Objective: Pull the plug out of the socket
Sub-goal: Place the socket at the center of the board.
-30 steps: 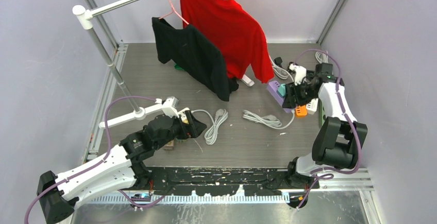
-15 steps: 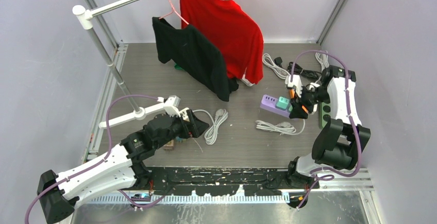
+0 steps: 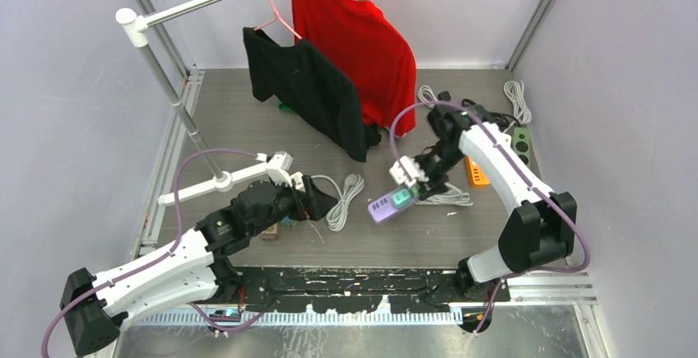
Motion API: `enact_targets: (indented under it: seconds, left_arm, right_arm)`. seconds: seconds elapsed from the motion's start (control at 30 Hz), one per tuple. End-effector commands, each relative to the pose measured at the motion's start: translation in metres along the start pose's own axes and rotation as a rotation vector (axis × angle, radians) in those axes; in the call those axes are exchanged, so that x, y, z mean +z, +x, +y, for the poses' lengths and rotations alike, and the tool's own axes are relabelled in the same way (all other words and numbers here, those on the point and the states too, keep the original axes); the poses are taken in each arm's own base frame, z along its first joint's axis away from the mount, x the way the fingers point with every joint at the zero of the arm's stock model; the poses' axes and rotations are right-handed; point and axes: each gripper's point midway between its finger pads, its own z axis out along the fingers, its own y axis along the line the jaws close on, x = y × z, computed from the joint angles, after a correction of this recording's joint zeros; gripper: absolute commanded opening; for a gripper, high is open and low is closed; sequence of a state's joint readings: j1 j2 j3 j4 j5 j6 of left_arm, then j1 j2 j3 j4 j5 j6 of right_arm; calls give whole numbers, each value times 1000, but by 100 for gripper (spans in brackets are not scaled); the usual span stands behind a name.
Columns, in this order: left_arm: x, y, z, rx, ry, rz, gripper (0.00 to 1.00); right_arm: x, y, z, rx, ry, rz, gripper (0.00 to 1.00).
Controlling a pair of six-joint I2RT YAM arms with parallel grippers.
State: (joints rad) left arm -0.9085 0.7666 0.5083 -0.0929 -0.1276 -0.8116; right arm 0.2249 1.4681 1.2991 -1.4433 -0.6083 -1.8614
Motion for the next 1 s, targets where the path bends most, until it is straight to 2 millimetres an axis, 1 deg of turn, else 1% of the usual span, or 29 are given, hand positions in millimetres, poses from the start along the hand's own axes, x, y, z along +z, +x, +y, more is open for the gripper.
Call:
enact_targets:
  seconds: [0.0,0.1,0.17,0.23,0.27,0.47,0.5,0.63,0.7,0.8,0.87,0.97]
  left_arm:
    - [-4,-20,-20,12,77,-60,88]
    - [-9,-19,-19,11,84,-66,88]
    - [-10,-16,-20,10,107,-65,88]
    - [-10,-15,-24,8,144,-77,88]
    - [-10,-15,-25,9,155,-81,88]
    - [-4,-10,-27,17,169,-63,88]
    - [-3,-9,-27,17,170,-55,88]
    - [1,-6,-27,16,169,-39,88]
    - [2,-5,-27,15,170,-38,88]
    - [3,-3,-28,17,176,-34,88]
    - [4,-3,-30,20,182,-27,88]
    - [4,-4,-34,16,192,-22,88]
  right_arm:
    - [35,-36,19,-111,-99,-10,1]
    - [62,-45,22,-16,-104,-45,7]
    - [77,-47,22,64,-93,-66,8]
    - [91,-41,23,116,-83,-42,8]
    - [97,-37,21,133,-65,-23,8]
    - [115,-19,3,302,68,16,8]
    - [117,-17,3,319,83,18,9]
    - [124,-7,16,359,94,39,14]
    - [125,-1,22,364,96,60,19]
    - [126,4,34,374,88,75,31]
    - [126,4,40,381,77,72,40]
    - [122,-1,48,398,44,67,58]
